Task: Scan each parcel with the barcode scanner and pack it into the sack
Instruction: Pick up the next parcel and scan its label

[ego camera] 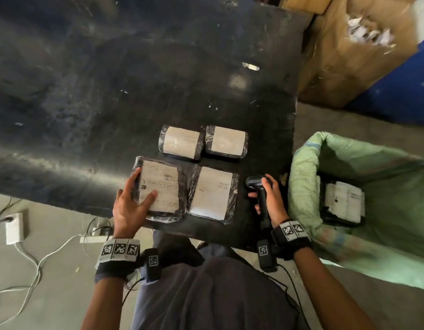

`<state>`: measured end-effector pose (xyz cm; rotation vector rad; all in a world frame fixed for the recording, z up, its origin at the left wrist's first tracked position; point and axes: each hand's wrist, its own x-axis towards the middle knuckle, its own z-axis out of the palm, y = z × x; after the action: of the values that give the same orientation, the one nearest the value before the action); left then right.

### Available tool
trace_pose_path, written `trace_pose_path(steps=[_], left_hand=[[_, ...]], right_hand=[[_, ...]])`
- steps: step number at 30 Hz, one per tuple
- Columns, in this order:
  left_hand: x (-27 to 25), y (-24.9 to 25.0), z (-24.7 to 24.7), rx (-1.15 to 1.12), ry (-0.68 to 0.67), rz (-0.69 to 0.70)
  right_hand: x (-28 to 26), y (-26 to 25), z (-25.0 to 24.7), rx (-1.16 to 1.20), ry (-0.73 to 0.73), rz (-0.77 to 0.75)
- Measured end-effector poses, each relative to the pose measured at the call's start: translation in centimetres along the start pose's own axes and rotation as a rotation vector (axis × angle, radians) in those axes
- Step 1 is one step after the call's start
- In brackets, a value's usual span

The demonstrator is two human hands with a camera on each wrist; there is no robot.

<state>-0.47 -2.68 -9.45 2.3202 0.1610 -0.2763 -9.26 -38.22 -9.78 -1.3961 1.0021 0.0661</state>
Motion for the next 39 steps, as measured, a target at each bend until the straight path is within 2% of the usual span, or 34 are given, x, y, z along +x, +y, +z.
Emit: trace_pose_path(steps=[5,12,19,24,28,31,39], left_hand=[[-0.1,0.9,-2.2,-0.113,0.109,0.042],[1.0,9.1,-3.5,-0.232,0.263,0.271],[2.7,16.0,-0.1,-0.375,0.217,0.438],[1.5,17.9,2.7,-0.437,0.128,0.483],[0.3,18.0,4.6,-0.432,0.119,0.499],[0.0,17.6,5.4,-0.424,0.106,0.481],[0.8,17.3,5.7,-0.426,0.121,0.439]], right_hand=[[-2.2,-2.9,-0.9,0.105,-0.079,-0.037],[-6.5,-11.9,-0.9,0.257,-0.208,-0.274],[-11.1,-18.6,-0.4,0.363,-0.278,-0.41],[-13.3,-19.7,-0.2,0.338,-0.31,-0.476],[-13.9,-19.7,-0.2,0.35,-0.35,-0.425],[-13.9,-19.4,0.1,0.339,-0.31,-0.437],[-13.3,-18.6,0.9,0.325,-0.336,-0.368]])
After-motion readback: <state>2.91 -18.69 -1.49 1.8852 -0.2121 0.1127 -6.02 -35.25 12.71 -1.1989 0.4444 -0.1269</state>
